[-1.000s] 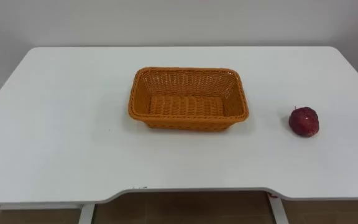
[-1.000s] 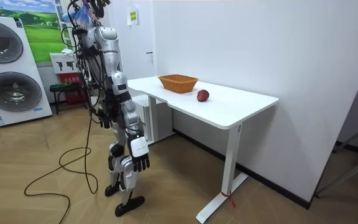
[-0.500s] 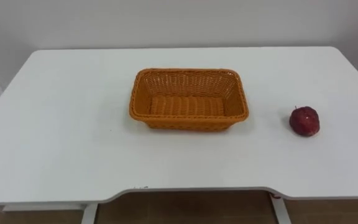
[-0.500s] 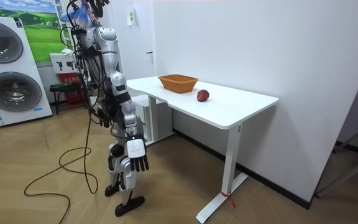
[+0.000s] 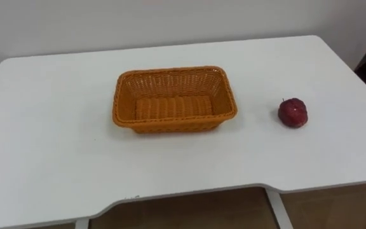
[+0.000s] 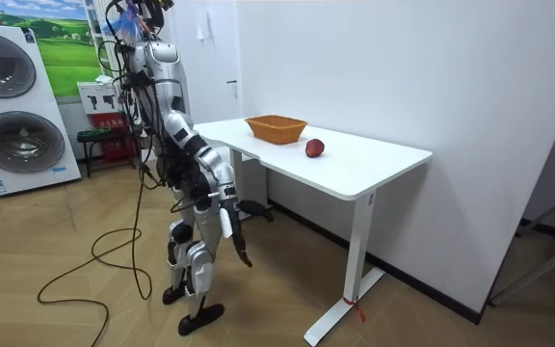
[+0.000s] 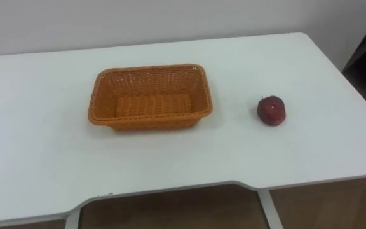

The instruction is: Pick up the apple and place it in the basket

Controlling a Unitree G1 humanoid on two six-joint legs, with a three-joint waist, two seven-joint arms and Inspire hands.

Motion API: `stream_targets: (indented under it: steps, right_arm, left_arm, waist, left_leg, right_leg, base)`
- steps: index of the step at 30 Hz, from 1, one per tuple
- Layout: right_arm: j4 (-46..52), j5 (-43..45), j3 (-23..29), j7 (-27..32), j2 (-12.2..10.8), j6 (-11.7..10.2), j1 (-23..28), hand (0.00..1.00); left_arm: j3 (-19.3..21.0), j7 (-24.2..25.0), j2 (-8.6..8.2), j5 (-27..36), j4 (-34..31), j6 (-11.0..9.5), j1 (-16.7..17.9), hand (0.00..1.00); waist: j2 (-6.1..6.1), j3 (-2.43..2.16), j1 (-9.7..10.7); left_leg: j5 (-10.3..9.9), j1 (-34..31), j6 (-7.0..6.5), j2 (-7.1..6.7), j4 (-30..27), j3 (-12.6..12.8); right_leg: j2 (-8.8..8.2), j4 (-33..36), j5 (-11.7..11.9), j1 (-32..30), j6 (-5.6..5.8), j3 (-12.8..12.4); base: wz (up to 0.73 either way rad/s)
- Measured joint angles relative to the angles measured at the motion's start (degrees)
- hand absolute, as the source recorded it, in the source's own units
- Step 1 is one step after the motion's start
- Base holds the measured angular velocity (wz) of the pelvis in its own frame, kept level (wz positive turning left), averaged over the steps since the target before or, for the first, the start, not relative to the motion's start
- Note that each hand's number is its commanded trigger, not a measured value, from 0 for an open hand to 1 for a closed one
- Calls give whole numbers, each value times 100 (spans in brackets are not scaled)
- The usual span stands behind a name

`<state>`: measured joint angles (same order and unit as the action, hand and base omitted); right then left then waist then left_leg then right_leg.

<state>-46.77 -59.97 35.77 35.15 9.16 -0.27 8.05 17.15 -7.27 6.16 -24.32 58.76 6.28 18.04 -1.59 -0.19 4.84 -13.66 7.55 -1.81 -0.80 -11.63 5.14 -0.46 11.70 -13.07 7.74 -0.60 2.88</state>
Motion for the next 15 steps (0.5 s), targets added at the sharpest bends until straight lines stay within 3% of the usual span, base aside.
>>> stream_targets:
  steps: [4, 11, 15]
  right_arm:
    - [989, 492, 7, 704, 2, -438, -108, 0]
    - [2184, 1887, -217, 1661, 7, -670, -187, 0]
    - [3044, 3193, -427, 2063, 70, -777, -181, 0]
  left_arm:
    - [-5, -12, 8, 13, -21, -197, 39, 0]
    - [-60, 8, 23, 4, -34, -267, 57, 0]
    - [-124, 10, 39, 2, -67, -282, 51, 0]
  waist:
    - [-7, 7, -37]
    - [-32, 16, -97]
    - [-28, 21, -194]
  left_leg:
    - [0, -62, 0, 1, -14, 32]
    - [2, -211, -3, 3, -12, 42]
    - [2, -290, -3, 5, -3, 44]
  right_leg:
    - [14, 10, -12, -110, 8, -104]
    - [26, 43, 6, -285, 11, -116]
    - [26, 32, 6, -315, 11, -107]
  base:
    - [-5]
    - [-2]
    - [0]
